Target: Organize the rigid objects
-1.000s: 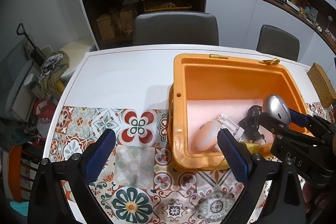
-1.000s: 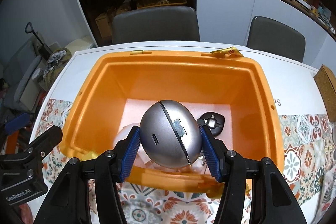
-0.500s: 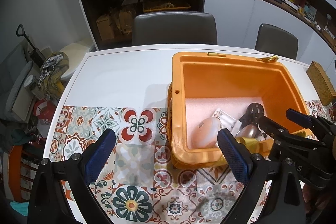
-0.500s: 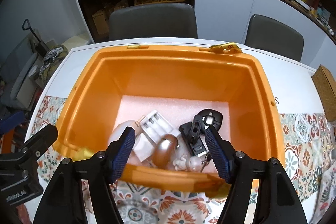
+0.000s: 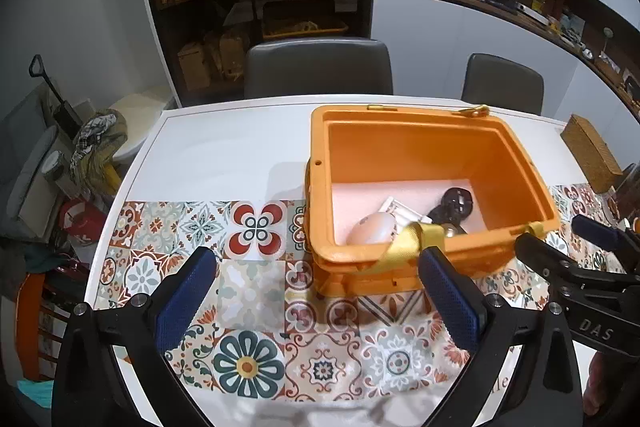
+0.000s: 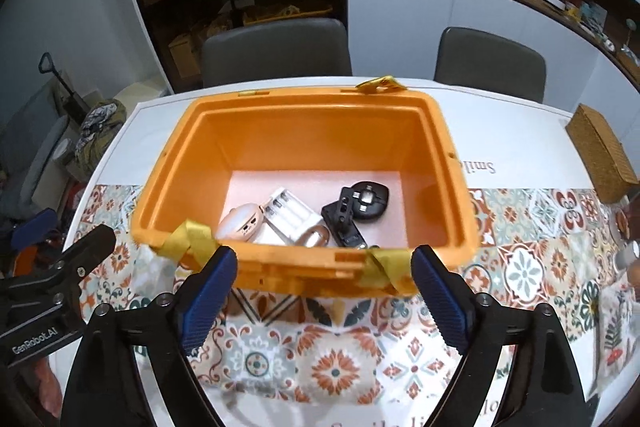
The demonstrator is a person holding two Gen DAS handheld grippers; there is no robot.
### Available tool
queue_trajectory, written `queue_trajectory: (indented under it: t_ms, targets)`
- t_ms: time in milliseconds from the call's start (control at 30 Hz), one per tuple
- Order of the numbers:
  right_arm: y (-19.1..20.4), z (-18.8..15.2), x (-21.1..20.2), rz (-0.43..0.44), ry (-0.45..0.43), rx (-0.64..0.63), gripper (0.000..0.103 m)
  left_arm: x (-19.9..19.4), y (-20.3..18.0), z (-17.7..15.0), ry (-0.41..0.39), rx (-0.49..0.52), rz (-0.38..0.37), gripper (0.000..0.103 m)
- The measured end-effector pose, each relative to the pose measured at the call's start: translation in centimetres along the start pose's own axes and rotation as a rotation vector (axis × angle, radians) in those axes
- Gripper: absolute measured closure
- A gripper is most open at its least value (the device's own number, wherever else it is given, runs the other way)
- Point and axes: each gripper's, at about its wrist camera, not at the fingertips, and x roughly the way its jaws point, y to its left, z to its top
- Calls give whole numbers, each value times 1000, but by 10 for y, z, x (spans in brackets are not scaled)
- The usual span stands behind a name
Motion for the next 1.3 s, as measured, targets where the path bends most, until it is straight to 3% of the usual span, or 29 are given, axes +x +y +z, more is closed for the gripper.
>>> queue_trajectory:
  t_ms: [400,667,800,967,1300]
  targets:
    - [-8,-31,-53,2,-49,18,10,-38,-6,-26,-9,2,-43,0]
    - [-5,-49,-77,-21,-74,-6,10,-62,-12,-44,-39,28,-4,0]
    - [-5,-57,-84,-47,-73,-19,10,-68,-14,-56,-34,40,21,0]
    - [-5,-68,-88,-39,-54,-20,10,-70,-14,-67,3,24,-18,0]
    - [-7,-85,-100,-11,-37,-8,10,-80,-16,-78,25,24,-24,0]
